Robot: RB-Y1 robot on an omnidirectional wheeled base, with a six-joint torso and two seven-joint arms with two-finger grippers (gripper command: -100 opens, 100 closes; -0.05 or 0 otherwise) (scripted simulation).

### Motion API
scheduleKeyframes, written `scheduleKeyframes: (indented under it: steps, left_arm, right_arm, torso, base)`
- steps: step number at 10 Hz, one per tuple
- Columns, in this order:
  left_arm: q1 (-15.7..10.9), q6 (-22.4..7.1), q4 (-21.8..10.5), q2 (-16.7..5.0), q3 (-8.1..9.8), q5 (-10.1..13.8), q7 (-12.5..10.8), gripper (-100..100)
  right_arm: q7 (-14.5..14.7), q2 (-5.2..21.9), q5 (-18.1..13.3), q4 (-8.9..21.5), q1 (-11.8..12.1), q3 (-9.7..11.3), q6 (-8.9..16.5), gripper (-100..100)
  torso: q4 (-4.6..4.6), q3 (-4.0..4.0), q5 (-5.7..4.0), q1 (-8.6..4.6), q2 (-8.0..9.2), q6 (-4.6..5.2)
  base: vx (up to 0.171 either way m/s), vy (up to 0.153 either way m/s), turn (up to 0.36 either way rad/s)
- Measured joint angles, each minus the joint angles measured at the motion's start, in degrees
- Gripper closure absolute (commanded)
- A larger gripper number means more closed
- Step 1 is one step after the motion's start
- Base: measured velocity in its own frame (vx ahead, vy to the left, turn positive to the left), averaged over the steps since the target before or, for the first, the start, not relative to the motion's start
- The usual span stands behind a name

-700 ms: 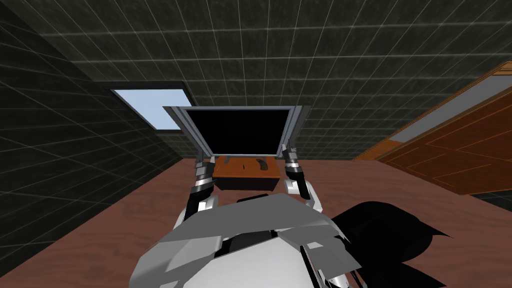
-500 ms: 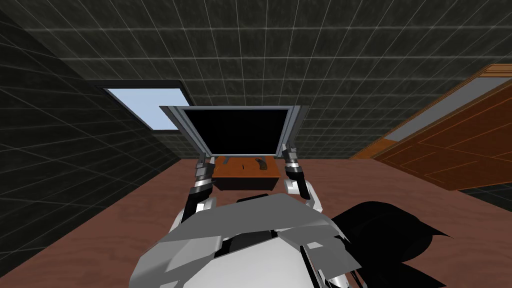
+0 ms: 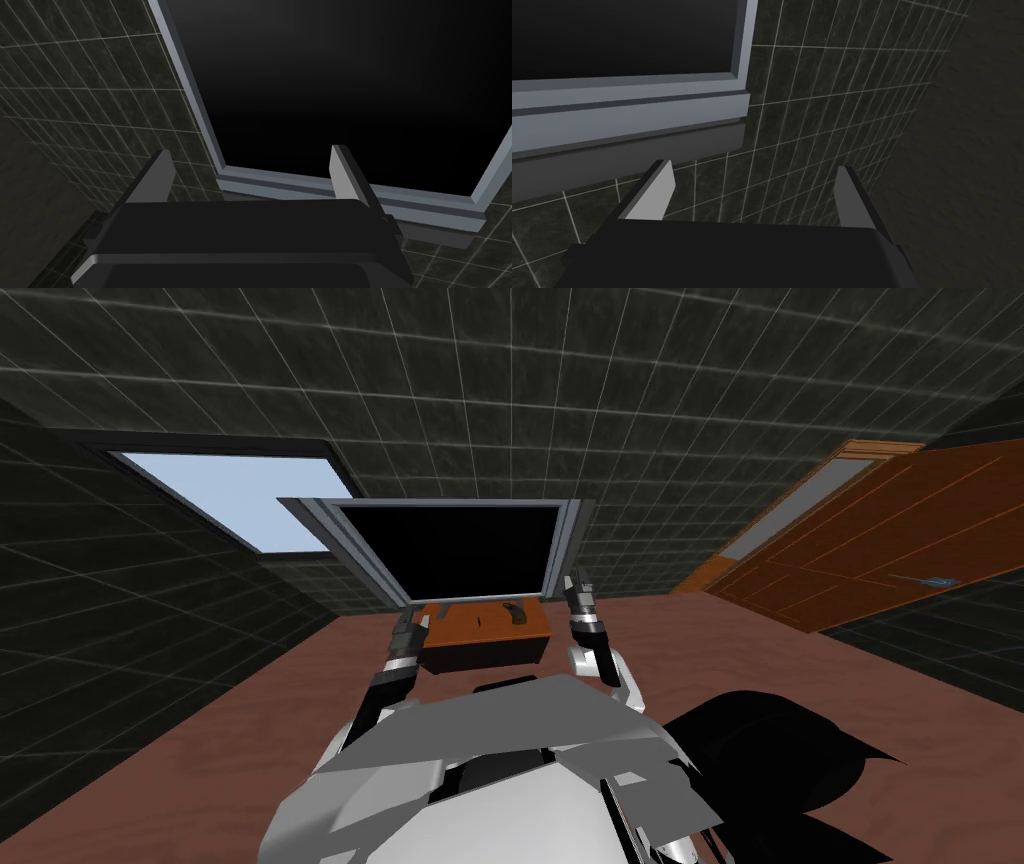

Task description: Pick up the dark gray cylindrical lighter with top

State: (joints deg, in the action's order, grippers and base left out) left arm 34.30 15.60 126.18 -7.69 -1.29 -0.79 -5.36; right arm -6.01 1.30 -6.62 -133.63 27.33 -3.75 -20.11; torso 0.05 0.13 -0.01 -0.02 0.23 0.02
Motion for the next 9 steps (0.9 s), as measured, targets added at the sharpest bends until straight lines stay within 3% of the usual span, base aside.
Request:
scheduleKeyframes:
  steps: [1, 3, 6, 8, 9]
  left_arm:
    - [-1.02, -2.00, -2.18, -1.19, 0.93, 1.42, -0.99, -100]
    - [1.95, -4.37, -4.41, -3.07, 1.46, 4.35, -2.74, -100]
    - [3.13, -8.14, -5.40, -4.53, 2.44, 7.04, -4.56, -100]
    - [4.69, -12.51, -5.99, -5.49, 3.28, 9.85, -6.11, -100]
    - [5.52, -14.38, -7.75, -6.27, 3.84, 11.50, -7.31, -100]
  right_arm:
    - [0.00, 0.00, 0.00, 0.00, 0.00, 0.00, 0.00, 0]
    - [0.00, 0.00, 0.00, 0.00, 0.00, 0.00, 0.00, 0]
    - [0.00, 0.00, 0.00, 0.00, 0.02, -0.01, 0.00, 0]
    - [0.00, 0.00, 0.00, 0.00, 0.00, 0.00, 0.00, 0]
    - [0.00, 0.00, 0.00, 0.00, 0.00, 0.00, 0.00, 0]
  torso:
    - [0.00, 0.00, 0.01, -0.02, 0.00, 0.01]
    - [0.01, 0.03, 0.00, 0.00, 0.05, -0.01]
    - [-0.02, -0.06, 0.01, 0.03, -0.12, -0.04]
    - [-0.01, -0.04, 0.00, 0.02, -0.07, 0.01]
    - [-0.01, -0.03, 0.01, 0.06, -0.05, 0.00]
  base:
    - [-0.063, -0.024, -0.297]
    - [-0.049, -0.012, -0.209]
    - [-0.024, -0.015, -0.202]
    - [-0.038, -0.014, -0.416]
    - [-0.029, -0.005, -0.184]
